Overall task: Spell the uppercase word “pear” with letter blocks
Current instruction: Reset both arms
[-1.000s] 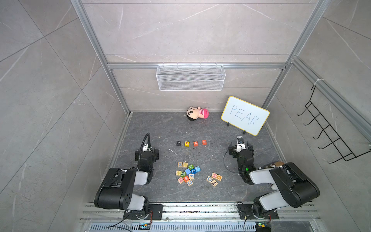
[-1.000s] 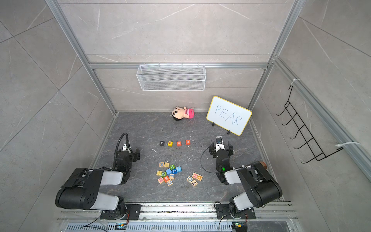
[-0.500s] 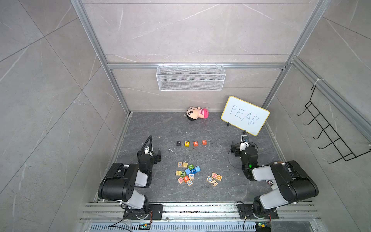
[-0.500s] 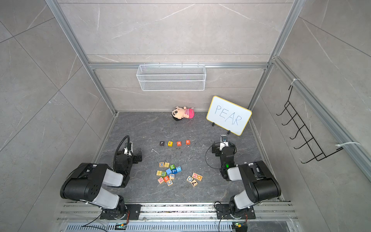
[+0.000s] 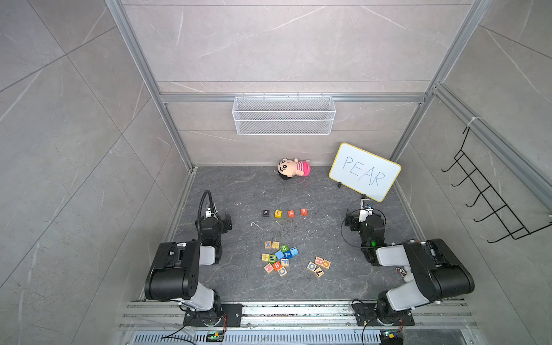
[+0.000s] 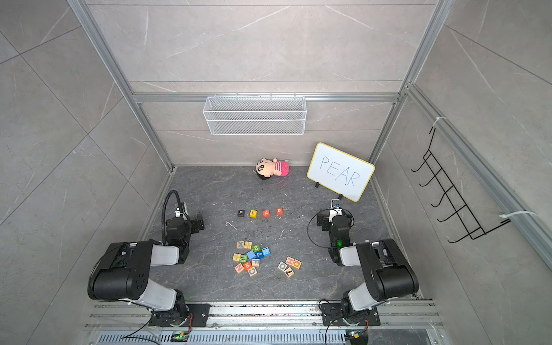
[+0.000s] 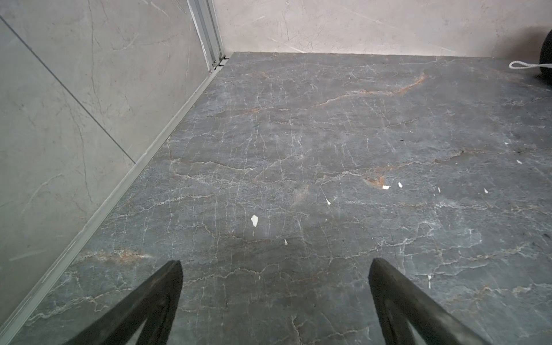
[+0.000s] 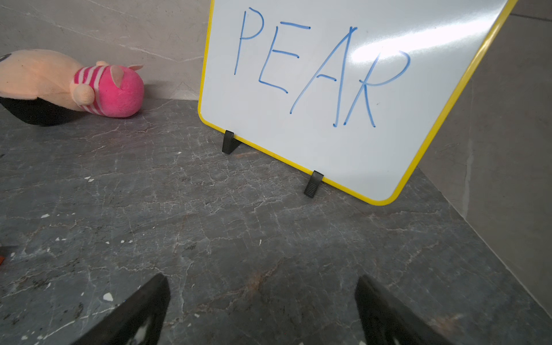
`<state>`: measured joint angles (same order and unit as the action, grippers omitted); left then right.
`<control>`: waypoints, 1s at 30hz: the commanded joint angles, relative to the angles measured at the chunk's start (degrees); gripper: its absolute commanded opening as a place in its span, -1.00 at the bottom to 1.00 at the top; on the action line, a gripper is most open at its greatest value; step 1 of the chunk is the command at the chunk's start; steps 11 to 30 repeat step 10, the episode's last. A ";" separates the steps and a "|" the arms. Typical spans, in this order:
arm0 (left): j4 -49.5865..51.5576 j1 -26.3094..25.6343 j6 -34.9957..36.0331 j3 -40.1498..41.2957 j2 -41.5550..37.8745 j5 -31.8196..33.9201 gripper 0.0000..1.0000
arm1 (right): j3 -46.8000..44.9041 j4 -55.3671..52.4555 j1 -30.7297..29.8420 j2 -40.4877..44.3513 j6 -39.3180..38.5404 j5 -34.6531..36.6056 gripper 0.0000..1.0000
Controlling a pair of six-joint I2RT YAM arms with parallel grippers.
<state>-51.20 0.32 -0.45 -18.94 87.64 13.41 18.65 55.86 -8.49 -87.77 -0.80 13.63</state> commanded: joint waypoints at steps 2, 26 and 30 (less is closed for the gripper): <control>-0.52 0.11 -1.09 -0.46 -1.28 1.08 1.00 | 0.77 -1.46 0.09 -0.16 1.20 -0.71 0.98; -0.30 0.21 -1.33 -0.57 -1.15 0.57 1.00 | 0.86 -1.56 0.41 -0.14 1.22 -1.21 0.98; -0.30 0.21 -1.33 -0.57 -1.15 0.57 1.00 | 0.86 -1.56 0.41 -0.14 1.22 -1.21 0.98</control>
